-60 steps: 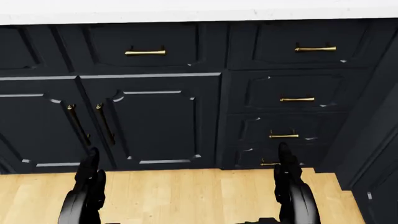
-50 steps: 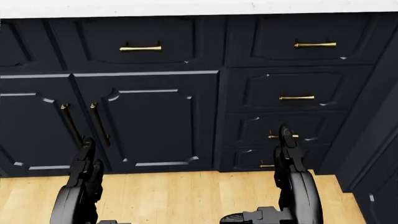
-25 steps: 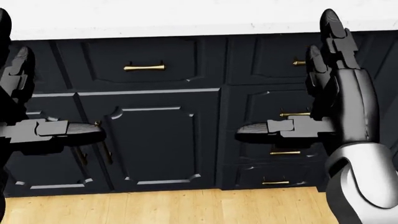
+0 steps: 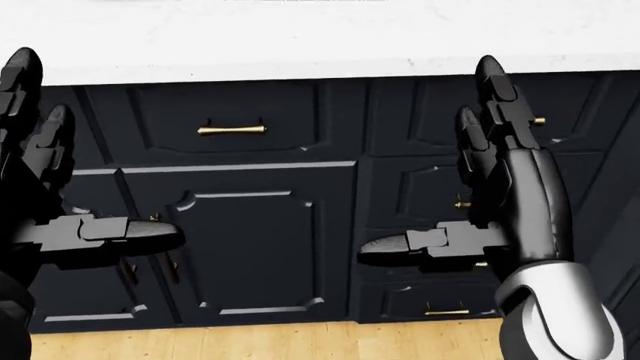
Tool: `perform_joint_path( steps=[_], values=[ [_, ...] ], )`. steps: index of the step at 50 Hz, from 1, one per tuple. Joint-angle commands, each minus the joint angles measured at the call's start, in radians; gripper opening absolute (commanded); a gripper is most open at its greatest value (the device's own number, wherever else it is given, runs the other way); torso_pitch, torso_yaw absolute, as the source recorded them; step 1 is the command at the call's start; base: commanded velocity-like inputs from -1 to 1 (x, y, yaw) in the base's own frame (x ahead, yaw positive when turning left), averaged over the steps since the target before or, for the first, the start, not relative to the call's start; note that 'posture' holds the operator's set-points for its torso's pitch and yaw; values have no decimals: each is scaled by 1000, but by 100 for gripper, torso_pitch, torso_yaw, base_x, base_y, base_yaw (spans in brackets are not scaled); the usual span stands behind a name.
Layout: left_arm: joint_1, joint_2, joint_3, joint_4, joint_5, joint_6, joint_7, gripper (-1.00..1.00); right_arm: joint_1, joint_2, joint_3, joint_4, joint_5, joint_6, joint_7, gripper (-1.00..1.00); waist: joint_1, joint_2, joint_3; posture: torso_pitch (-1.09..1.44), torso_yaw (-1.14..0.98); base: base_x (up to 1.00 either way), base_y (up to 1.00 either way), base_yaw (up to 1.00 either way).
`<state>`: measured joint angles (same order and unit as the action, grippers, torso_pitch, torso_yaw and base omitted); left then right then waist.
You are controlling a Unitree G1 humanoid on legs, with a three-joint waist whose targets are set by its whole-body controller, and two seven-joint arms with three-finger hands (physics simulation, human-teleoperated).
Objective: Open the toaster oven door.
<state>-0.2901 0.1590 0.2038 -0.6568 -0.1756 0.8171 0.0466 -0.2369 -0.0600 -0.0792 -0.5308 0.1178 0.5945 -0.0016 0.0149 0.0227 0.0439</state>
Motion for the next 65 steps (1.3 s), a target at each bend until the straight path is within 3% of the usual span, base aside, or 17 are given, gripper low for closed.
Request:
perform_joint_path(
  steps=[1, 3, 5, 6, 10, 15, 20, 24, 27, 33, 40, 44, 45, 47, 52, 56, 65],
  values=[
    [-23, 1, -3, -22, -2, -37, -5, 100, -15, -1, -9, -30, 14, -32, -6, 100, -3, 5, -3, 0, 0, 21, 0, 0],
    [-20, 0, -4, -19, 0, -44, -6, 100, -18, 11, -22, -43, 48, -21, -23, 100, -1, -11, -19, 0, 0, 2, 17, 0],
    [-23, 2, 2, -22, -3, -38, -6, 100, -18, 4, -21, -35, 54, -28, -35, 100, 6, -94, -38, 0, 0, 0, 0, 57],
    [-22, 3, 3, -23, -4, -39, -6, 100, -17, 3, -20, -30, 58, -34, -38, 100, 2, -40, -32, 0, 0, 0, 0, 73],
    [-21, 3, 1, -19, -4, -44, -5, 100, -16, -2, -17, -38, 67, -24, -49, 100, -4, -46, -39, 0, 0, 0, 0, 74],
    [-29, 2, -6, -19, -2, -37, -4, 100, -25, -9, -28, -54, 80, -15, -64, 100, -32, 38, -28, 0, 0, 0, 6, 60],
    [-40, 6, -6, -9, -1, -39, -7, 100, -37, -18, -52, -58, 131, -34, -89, 100, -22, 16, -30, 0, 0, 0, 0, 0],
    [-41, 3, -15, 12, 6, -55, -10, 100, -33, -25, -49, -46, 137, -53, -86, 100, -24, -50, -17, 0, 0, 1, 0, 0],
    [-38, 0, -20, 26, 12, -70, -14, 100, -31, -30, -48, -54, 136, -52, -86, 100, -14, -28, -55, 0, 0, 3, 0, 0],
    [-27, -6, -23, 51, 21, -102, -20, 100, -16, -28, -45, -59, 127, -68, -82, 100, -14, 1, -9, 0, 0, 23, 0, 0],
    [-15, -12, -21, 50, 19, -111, -21, 100, -9, -17, -48, -56, 139, -80, -82, 100, -8, -18, -16, 0, 0, 37, 0, 0],
    [-1, -15, -18, 35, 14, -110, -22, 100, -1, -18, -43, -81, 141, -65, -89, 100, -1, -81, -17, 0, 0, 37, 0, 0],
    [-2, -15, -18, 31, 13, -106, -21, 100, -2, -19, -44, -81, 142, -65, -89, 100, -11, -48, -14, 0, 0, 37, 0, 0],
    [-5, -15, -20, 30, 13, -104, -19, 100, -4, -21, -43, -81, 140, -63, -88, 100, -12, -69, -14, 0, 0, 37, 0, 0],
    [-5, -17, -25, 34, 16, -107, -19, 100, 0, -23, -39, -83, 128, -62, -82, 100, -23, -32, -8, 0, 0, 37, 0, 0],
    [-12, -17, -24, 24, 13, -92, -16, 100, -4, -23, -41, -79, 123, -62, -79, 100, -33, 53, -32, 0, 0, 37, 0, 0],
    [-3, -19, -23, 20, 12, -96, -15, 100, 6, -19, -45, -91, 126, -63, -79, 100, 5, 6, -13, 0, 0, 37, 0, 0]
  ],
)
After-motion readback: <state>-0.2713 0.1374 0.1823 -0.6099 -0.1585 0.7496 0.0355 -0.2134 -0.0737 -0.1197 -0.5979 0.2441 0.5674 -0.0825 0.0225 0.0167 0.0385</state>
